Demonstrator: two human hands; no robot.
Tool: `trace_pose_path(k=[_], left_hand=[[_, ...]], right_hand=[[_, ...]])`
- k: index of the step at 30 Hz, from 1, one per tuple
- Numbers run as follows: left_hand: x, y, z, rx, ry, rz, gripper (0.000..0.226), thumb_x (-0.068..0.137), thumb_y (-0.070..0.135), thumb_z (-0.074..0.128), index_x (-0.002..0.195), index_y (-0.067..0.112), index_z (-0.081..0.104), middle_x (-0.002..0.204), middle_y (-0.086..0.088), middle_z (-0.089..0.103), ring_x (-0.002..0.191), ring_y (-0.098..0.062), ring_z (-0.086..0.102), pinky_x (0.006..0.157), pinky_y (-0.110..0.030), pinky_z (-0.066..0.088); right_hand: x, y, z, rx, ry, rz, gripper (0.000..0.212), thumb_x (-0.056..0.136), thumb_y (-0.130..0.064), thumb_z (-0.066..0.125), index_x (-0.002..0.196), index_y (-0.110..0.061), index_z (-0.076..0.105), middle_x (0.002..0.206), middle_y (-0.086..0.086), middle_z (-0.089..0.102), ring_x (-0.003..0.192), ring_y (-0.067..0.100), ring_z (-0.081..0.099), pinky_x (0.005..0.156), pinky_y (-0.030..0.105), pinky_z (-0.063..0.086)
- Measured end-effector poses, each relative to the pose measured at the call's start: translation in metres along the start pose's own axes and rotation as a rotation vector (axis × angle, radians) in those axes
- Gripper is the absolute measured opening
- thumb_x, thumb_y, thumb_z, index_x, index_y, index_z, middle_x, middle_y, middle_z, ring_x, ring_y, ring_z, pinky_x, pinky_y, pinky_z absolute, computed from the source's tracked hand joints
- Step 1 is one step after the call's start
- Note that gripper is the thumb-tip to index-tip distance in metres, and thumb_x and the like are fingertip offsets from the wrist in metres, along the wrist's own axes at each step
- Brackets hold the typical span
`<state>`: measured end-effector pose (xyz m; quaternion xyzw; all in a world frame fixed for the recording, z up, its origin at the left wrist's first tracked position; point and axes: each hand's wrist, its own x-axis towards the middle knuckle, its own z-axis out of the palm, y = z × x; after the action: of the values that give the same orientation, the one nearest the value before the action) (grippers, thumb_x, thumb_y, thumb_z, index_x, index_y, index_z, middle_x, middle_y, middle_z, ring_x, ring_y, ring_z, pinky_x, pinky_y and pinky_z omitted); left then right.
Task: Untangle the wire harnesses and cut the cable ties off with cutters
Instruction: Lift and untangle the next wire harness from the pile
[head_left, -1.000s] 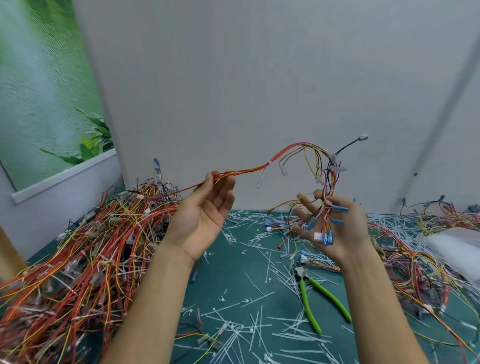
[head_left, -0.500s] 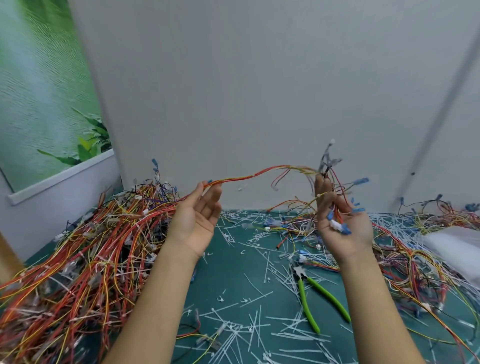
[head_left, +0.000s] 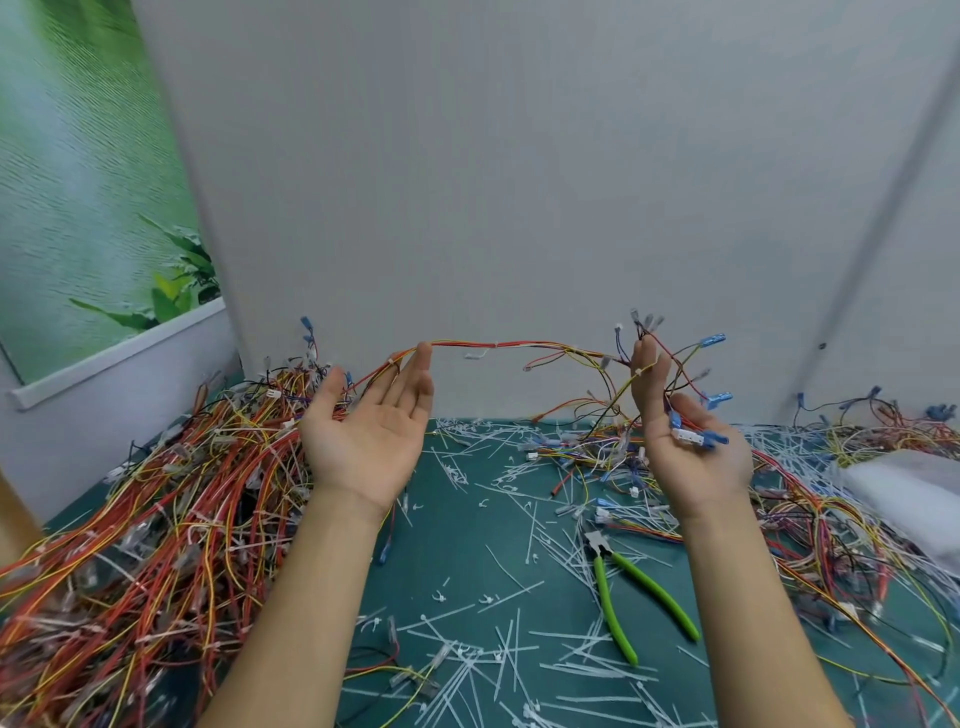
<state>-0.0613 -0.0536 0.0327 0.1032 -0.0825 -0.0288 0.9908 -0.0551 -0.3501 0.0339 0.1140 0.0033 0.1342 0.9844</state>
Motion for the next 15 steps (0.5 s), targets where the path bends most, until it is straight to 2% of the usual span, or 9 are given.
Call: trace_pose_path(k=[1, 5, 11, 15], left_hand=[[0.0000, 0.0000, 0.0001, -0.004, -0.006, 0.003, 0.064, 0.100, 0.037, 0.052, 0.143, -0.007, 0.037, 0.139, -0.031, 0.055, 0.126, -0.043, 0.059, 0.103, -0.042, 0.048], [-0.0006, 0.0007, 0.0017, -0.003, -0.018, 0.014, 0.065, 0.099, 0.037, 0.054, 0.144, -0.006, 0.036, 0.140, -0.031, 0.055, 0.127, -0.043, 0.058, 0.102, -0.042, 0.048], [-0.0022, -0.0004, 0.0039, 0.006, -0.017, 0.017, 0.064, 0.100, 0.037, 0.053, 0.144, -0.006, 0.036, 0.140, -0.030, 0.055, 0.128, -0.043, 0.058, 0.102, -0.042, 0.048], [-0.0022, -0.0004, 0.0038, 0.007, -0.007, 0.022, 0.065, 0.100, 0.037, 0.053, 0.145, -0.006, 0.036, 0.140, -0.030, 0.055, 0.127, -0.043, 0.058, 0.102, -0.041, 0.048]], right_hand=[[-0.0011, 0.0014, 0.0014, -0.002, 0.000, 0.004, 0.045, 0.106, -0.005, 0.030, 0.139, 0.023, 0.039, 0.140, 0.040, 0.048, 0.126, 0.053, 0.056, 0.088, 0.062, 0.056], [-0.0049, 0.0038, 0.0062, -0.001, 0.018, 0.009, 0.045, 0.105, -0.003, 0.029, 0.140, 0.022, 0.037, 0.142, 0.040, 0.047, 0.126, 0.053, 0.055, 0.100, 0.050, 0.052], [-0.0103, 0.0112, 0.0107, -0.054, 0.019, -0.001, 0.045, 0.102, 0.000, 0.031, 0.140, 0.020, 0.041, 0.142, 0.038, 0.048, 0.129, 0.049, 0.055, 0.091, 0.059, 0.057], [-0.0108, 0.0112, 0.0089, -0.065, -0.024, -0.019, 0.046, 0.100, 0.002, 0.032, 0.142, 0.019, 0.039, 0.142, 0.039, 0.048, 0.124, 0.054, 0.057, 0.088, 0.061, 0.057]])
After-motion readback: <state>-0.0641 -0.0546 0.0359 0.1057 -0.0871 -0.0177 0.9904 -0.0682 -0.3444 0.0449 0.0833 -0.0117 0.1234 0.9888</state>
